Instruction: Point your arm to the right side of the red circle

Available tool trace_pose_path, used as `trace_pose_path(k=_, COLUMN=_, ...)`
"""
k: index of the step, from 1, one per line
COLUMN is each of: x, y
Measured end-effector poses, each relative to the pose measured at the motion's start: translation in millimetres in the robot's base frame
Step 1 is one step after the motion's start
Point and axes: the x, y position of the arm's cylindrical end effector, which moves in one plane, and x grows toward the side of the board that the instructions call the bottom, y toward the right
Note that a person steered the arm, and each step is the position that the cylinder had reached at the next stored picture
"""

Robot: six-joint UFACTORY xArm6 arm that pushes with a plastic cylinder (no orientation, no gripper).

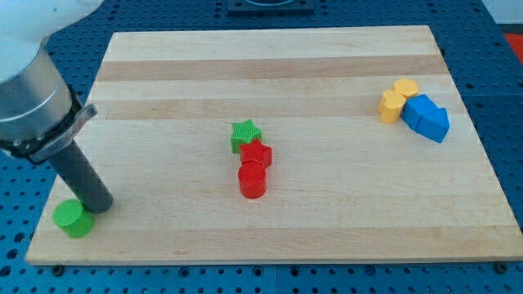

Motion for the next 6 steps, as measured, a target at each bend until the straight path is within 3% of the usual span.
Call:
trace_pose_path(k=1, x=3.4, y=5.8)
trace_pose_path(k=4, x=27.4, y=245.4)
trace_pose_path(k=5, x=26.7, y=293.0)
trace_pose_path(k=6, x=-0.7, y=307.6)
